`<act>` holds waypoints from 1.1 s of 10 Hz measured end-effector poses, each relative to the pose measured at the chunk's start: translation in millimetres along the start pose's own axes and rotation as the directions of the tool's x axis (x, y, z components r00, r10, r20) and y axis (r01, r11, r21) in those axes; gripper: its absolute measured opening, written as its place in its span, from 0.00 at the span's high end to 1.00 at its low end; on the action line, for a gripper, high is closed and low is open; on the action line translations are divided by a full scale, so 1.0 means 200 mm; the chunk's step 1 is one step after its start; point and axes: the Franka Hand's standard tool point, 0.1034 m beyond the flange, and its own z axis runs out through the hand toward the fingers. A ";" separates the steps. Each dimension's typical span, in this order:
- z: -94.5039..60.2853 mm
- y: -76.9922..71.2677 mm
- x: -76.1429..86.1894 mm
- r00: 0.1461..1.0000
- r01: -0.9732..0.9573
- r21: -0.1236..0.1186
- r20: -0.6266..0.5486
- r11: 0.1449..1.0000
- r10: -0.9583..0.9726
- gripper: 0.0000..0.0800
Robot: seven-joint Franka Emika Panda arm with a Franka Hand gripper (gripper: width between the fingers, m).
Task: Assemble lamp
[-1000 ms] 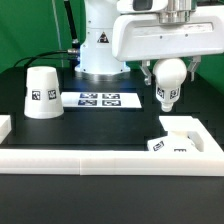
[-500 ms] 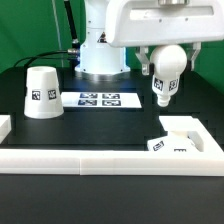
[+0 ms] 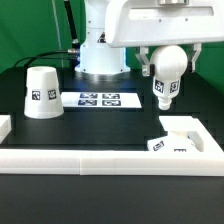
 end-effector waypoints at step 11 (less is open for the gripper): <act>-0.03 0.03 0.21 0.990 0.078 -0.027 -0.112 0.997 -0.081 0.28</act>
Offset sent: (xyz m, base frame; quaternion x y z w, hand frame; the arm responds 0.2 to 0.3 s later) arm 0.0388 0.0020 0.0252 -0.0122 0.0193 -0.0569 0.9981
